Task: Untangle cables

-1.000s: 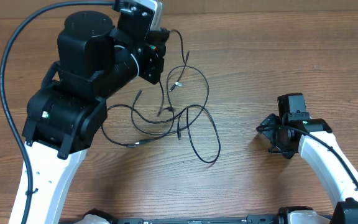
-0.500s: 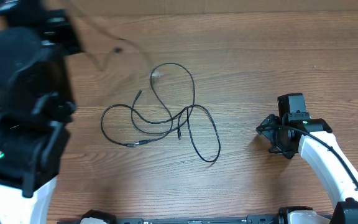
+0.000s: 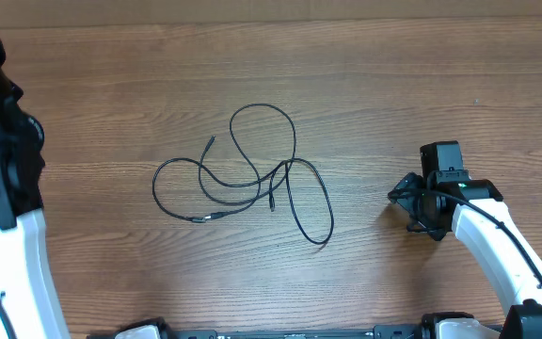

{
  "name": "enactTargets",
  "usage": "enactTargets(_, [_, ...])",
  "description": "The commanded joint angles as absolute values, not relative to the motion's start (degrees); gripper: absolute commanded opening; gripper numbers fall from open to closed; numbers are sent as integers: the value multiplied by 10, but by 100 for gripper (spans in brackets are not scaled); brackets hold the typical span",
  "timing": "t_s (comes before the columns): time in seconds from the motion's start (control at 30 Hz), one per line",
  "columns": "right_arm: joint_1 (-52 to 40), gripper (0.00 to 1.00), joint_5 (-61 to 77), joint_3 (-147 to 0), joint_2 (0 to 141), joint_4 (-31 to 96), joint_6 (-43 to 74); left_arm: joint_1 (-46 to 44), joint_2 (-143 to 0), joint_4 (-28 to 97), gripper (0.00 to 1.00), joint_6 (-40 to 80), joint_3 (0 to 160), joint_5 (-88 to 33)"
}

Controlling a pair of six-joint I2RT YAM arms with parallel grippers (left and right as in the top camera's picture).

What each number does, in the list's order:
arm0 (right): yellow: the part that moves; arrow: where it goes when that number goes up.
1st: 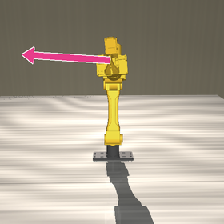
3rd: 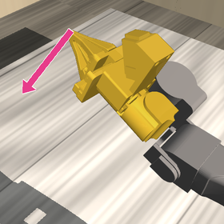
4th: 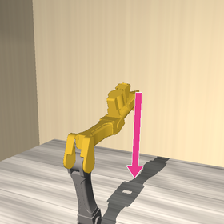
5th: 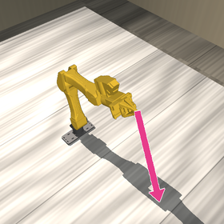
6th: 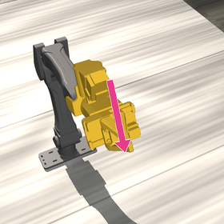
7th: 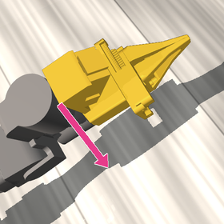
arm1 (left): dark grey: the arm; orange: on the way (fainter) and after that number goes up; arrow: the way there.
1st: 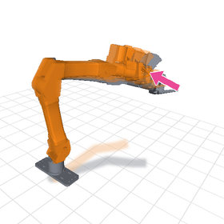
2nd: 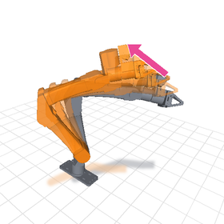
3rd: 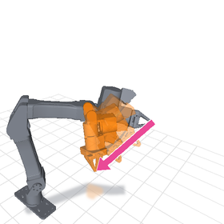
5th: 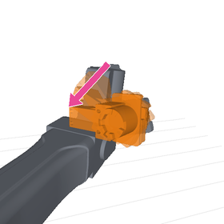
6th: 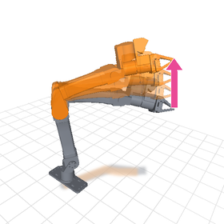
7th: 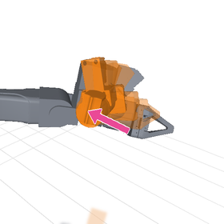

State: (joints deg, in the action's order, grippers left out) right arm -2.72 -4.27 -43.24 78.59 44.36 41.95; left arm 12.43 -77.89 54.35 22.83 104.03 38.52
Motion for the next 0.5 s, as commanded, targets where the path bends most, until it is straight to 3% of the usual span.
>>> enactTargets(0.0, [-25, 81, -41, -443, 778, 441, 415, 136, -830, 560, 4, 260, 1047, 301])
enactTargets(0.47, [-25, 81, -41, -443, 778, 443, 402, 143, -967, 606, 4, 259, 1047, 289])
